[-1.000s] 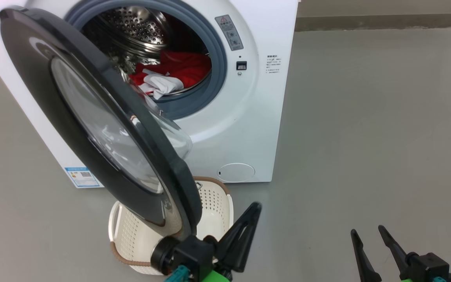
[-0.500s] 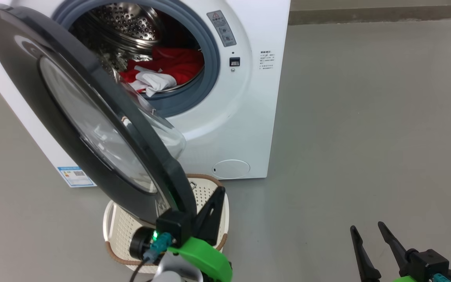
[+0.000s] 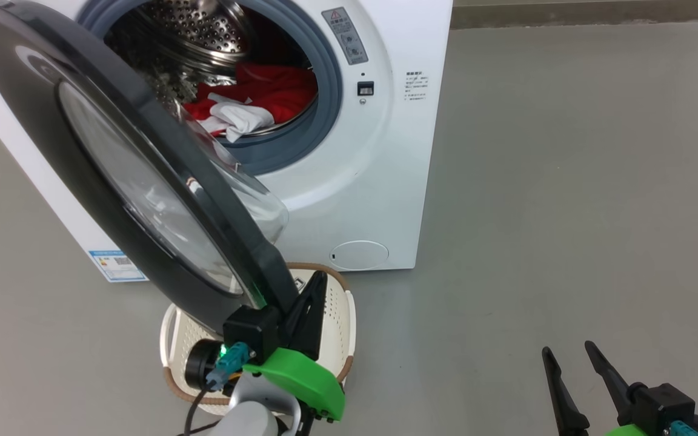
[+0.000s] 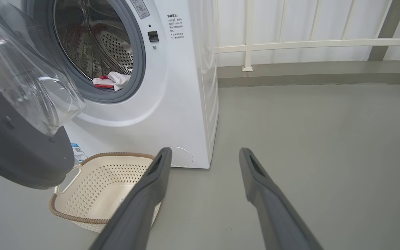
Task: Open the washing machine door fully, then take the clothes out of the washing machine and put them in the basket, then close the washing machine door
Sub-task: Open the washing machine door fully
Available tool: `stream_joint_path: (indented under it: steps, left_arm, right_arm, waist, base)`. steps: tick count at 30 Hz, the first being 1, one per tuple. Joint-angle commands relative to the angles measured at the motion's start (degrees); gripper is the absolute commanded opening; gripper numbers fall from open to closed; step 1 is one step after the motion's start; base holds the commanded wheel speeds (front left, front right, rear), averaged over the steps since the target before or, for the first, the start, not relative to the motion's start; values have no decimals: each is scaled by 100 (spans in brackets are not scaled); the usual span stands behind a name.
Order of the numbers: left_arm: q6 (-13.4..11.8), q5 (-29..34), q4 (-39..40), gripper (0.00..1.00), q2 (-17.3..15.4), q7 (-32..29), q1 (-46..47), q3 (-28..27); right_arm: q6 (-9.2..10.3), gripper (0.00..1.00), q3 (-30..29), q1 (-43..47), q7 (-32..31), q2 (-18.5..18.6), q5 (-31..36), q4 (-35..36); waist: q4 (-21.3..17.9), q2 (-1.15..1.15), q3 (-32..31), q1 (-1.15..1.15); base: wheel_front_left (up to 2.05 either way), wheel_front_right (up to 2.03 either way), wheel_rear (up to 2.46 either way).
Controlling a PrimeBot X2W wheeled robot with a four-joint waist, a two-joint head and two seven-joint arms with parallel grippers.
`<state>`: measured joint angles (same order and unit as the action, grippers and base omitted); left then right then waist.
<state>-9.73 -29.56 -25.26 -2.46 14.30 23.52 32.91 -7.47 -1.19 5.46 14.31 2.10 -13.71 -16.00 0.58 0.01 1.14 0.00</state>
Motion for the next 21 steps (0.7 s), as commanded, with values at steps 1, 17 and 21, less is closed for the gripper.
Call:
stream_joint_path:
  steps: [1,17,21]
  left_arm:
    - [-57,31,96,0,-42,67,218,-265]
    - [-213,206,608,0,-186,69,-394,-643]
    - [-246,228,718,0,-241,69,-525,-650]
  right_arm:
    - [-2,100,123,-301,69,77,-28,107]
    - [-2,100,67,-307,69,77,-59,82]
    - [-2,100,71,-305,69,77,-57,76]
  waist:
    - [21,-1,10,0]
    - [196,-1,7,0]
    - [239,-1,-3,0]
  base:
    - [0,0,0]
    - [0,0,0]
    - [0,0,0]
